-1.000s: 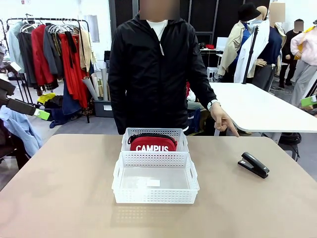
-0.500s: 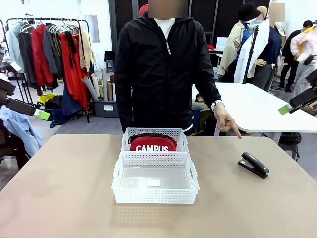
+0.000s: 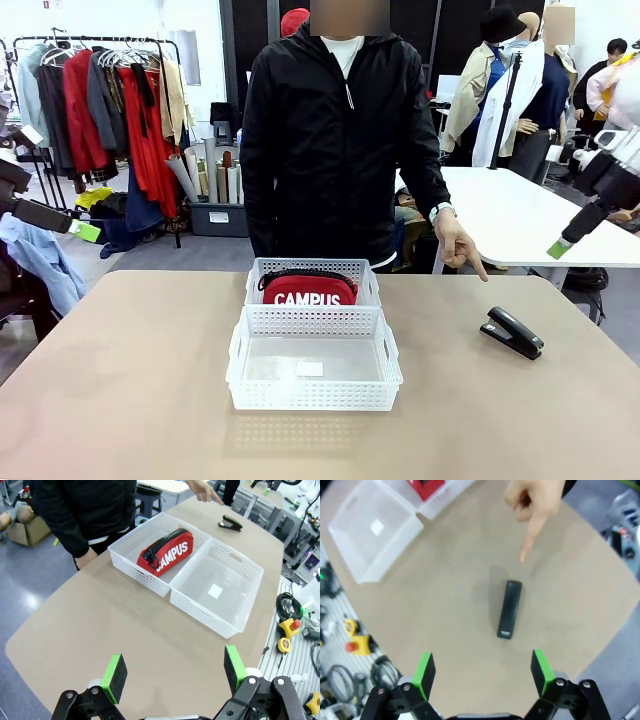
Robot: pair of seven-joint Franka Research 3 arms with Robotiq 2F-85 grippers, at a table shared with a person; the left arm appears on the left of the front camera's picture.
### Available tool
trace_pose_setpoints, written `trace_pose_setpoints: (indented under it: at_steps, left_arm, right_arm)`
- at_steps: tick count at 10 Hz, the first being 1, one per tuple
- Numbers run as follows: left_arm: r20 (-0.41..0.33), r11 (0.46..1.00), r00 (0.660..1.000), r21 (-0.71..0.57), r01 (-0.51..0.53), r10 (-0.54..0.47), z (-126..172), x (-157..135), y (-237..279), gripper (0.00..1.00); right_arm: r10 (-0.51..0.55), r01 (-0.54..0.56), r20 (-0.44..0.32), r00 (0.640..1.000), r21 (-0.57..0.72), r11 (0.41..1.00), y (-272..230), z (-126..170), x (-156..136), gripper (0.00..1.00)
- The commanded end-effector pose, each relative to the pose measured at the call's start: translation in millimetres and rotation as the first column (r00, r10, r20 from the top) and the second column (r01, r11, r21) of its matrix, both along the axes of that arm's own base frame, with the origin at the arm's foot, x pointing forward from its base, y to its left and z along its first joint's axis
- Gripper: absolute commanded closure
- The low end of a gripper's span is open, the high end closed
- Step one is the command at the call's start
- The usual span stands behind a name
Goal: Distribute items into two baskets.
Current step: Pick up the Stapler that the person points to.
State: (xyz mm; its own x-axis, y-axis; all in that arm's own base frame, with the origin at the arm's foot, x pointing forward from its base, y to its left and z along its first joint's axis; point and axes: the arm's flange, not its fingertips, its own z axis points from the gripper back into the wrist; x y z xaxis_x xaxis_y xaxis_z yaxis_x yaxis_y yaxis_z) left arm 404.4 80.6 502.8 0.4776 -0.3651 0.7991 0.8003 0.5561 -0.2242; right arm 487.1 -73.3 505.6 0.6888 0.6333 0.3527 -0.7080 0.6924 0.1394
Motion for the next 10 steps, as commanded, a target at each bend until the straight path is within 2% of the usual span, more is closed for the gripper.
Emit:
trace_pose_setpoints:
  at_steps: [1,3,6,10]
  left_arm:
    - [0.006,1.000,1.000,-0.025,-0.007,0.008,-0.7,-2.9,-1.9,0.00]
    - [0.006,1.000,1.000,-0.025,-0.007,0.008,-0.7,-2.9,-1.9,0.00]
    - [0.006,1.000,1.000,-0.025,-0.007,0.008,-0.7,-2.9,-1.9,0.00]
    - [0.006,1.000,1.000,-0.025,-0.007,0.008,-0.7,-2.9,-1.9,0.00]
  right_arm:
    - [0.078,-0.079,-0.007,0.997,-0.093,0.993,-1.8,-5.4,3.3,0.00]
    - [0.107,-0.108,-0.014,0.994,-0.150,0.983,6.2,-21.4,5.2,0.00]
    - [0.197,-0.180,0.069,0.978,-0.206,0.962,20.1,-48.0,12.6,0.00]
    - [0.226,-0.219,0.006,0.974,-0.231,0.948,42.4,-94.4,20.6,0.00]
